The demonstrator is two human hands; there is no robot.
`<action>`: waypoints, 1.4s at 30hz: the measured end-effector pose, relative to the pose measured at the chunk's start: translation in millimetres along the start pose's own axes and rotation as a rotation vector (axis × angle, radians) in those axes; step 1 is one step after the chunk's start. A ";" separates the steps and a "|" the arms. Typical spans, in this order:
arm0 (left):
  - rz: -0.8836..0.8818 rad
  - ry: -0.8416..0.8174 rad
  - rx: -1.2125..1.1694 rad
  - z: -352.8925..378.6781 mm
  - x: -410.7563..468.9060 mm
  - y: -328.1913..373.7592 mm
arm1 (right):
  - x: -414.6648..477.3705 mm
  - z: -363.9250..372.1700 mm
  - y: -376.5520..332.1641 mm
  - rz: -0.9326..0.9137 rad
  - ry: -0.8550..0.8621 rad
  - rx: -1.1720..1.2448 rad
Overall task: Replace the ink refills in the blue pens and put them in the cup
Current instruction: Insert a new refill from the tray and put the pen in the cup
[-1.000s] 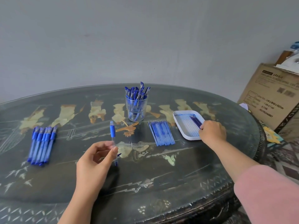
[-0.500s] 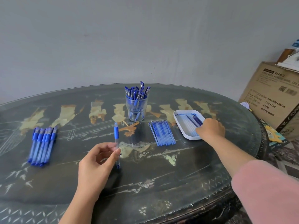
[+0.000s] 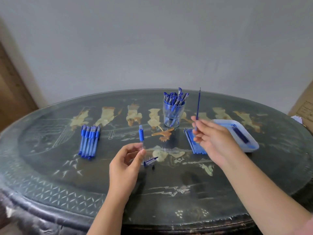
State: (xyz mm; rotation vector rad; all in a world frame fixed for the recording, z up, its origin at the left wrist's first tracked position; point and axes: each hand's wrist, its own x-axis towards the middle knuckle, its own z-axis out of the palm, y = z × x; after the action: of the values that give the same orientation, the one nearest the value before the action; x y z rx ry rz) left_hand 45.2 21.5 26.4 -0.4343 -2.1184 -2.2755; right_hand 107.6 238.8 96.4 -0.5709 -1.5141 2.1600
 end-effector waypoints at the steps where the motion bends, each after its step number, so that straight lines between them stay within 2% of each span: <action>1: -0.005 0.008 0.007 -5.3 -0.2 0.5 | -6.8 17.5 2.7 0.006 -0.059 0.040; 6: -0.011 0.035 0.063 -29.8 -2.0 -3.7 | -26.8 91.6 19.4 -0.046 -0.228 0.065; 11: -0.002 0.027 0.101 -37.1 -2.6 -9.5 | -29.0 128.6 32.0 -0.065 -0.257 -0.083; 16: 0.009 0.014 0.122 -36.1 -1.1 -10.6 | -27.9 131.6 32.5 -0.097 -0.233 -0.209; 27: 0.000 0.006 0.136 -35.4 -0.1 -11.4 | -25.8 124.0 34.2 -0.089 -0.256 -0.200; 31: 0.004 0.007 0.140 -35.3 0.2 -12.0 | -23.9 122.0 34.2 -0.175 -0.272 -0.323; 35: 0.008 -0.007 0.155 -34.9 0.4 -12.4 | -19.0 119.2 34.1 -0.380 -0.292 -0.754; 37: 0.009 -0.005 0.154 -34.9 0.9 -12.6 | -20.3 118.6 33.1 -0.371 -0.325 -0.843; 42: 0.014 0.011 0.124 -35.5 1.1 -13.9 | -21.7 101.9 31.2 -0.300 -0.336 -0.861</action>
State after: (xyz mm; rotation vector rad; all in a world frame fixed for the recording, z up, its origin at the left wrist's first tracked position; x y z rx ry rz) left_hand 34.4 -11.9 11.2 -0.4314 -2.2280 -2.1184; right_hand 64.5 139.1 100.9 -0.1986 -2.5301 1.3506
